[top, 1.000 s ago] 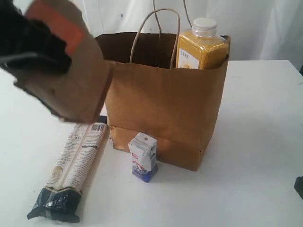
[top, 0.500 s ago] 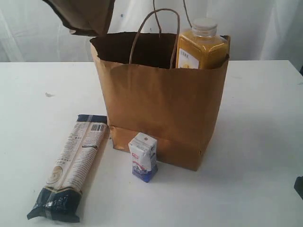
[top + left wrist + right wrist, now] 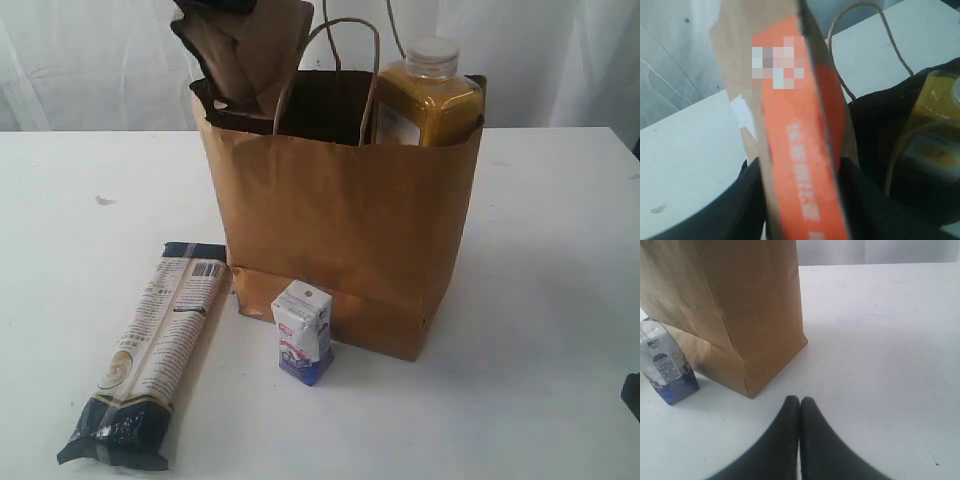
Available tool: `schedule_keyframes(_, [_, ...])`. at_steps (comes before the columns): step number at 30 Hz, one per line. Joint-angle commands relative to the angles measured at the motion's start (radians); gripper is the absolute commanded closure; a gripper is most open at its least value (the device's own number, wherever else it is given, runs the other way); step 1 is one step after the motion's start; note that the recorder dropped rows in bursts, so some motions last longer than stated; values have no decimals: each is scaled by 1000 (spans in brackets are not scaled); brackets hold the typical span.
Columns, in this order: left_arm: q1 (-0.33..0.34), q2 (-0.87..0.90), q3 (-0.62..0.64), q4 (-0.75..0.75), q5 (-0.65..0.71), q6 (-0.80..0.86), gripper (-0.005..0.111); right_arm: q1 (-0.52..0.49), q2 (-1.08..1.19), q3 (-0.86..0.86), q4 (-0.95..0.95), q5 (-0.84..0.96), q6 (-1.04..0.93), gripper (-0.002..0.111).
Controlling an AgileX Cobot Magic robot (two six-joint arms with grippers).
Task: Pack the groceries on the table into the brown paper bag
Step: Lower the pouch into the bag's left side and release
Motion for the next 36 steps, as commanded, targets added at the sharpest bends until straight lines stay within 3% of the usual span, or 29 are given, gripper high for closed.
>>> schedule_keyframes(1, [-3,11,-13,-11,4,1,107,-7,-4,4,-10,-4,5,108])
schedule_keyframes(20, [3,66,-14,-104,136,87,107,-7,-4,4,-10,-4,5,108])
schedule_keyframes(30, [68,142,-99,-200,222,173,107,-7,-4,4,-10,-4,5,108])
schedule_keyframes(36, [68,195,-134,-202,231,179,107,-7,-4,4,-10,-4,-2,108])
